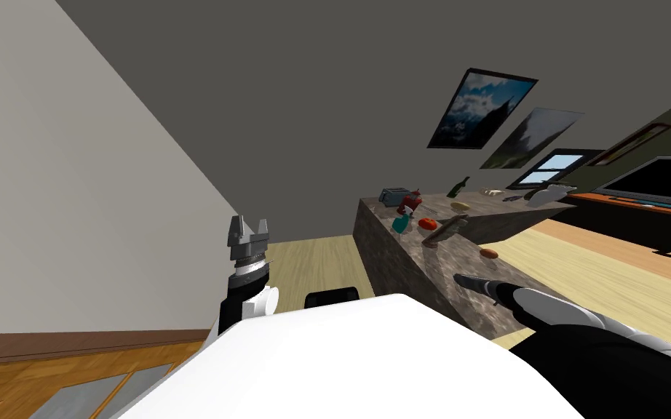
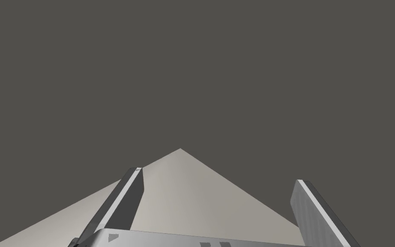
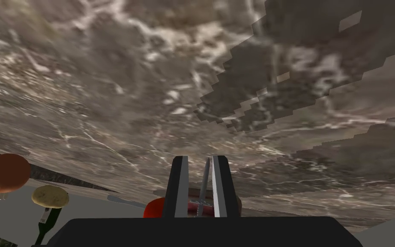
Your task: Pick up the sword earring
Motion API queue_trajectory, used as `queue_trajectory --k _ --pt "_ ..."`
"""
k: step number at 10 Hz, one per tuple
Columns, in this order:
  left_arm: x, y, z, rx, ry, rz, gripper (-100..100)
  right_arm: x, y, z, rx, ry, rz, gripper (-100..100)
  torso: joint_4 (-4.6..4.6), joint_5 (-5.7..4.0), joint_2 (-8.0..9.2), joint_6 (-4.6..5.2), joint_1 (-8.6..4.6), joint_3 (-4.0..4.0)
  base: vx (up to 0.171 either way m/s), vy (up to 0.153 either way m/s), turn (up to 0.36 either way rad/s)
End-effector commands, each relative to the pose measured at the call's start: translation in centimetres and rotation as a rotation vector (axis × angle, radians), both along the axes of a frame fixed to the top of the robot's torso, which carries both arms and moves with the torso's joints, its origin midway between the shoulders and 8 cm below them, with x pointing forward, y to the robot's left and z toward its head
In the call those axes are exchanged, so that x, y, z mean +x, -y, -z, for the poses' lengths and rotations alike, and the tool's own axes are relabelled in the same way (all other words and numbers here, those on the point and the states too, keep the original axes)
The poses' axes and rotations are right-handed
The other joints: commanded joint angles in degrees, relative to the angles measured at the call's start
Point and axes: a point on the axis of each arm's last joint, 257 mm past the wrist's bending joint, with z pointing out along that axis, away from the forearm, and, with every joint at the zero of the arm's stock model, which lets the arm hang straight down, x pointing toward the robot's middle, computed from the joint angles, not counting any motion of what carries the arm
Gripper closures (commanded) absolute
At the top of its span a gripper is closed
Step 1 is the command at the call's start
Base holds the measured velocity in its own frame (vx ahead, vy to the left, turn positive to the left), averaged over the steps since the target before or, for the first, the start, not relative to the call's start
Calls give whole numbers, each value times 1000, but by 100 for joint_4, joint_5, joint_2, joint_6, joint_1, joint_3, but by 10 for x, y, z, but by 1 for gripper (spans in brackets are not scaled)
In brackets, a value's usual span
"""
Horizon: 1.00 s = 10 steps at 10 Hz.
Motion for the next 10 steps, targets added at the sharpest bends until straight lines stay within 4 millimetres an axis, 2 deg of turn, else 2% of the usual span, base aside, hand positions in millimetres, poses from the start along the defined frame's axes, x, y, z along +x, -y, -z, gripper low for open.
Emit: queue_trajectory --k 1,8,9,10 --pt "0 0 0 0 0 0 0 5 -5 -3 -2 -4 -25 100 0 0 0 0 0 0 37 -6 -197" --pt "0 0 0 0 0 0 0 37 -41 -18 -2 -4 -158 100 -6 4 -26 5 6 -15 72 -3 -206" --pt "0 0 0 0 0 0 0 33 -37 -17 -3 -7 -148 100 -6 2 -27 -4 6 -16 30 5 -19" --pt "0 0 0 0 0 0 0 34 -37 -17 -2 -7 -149 0 -4 0 -17 -6 2 -11 5 2 5"
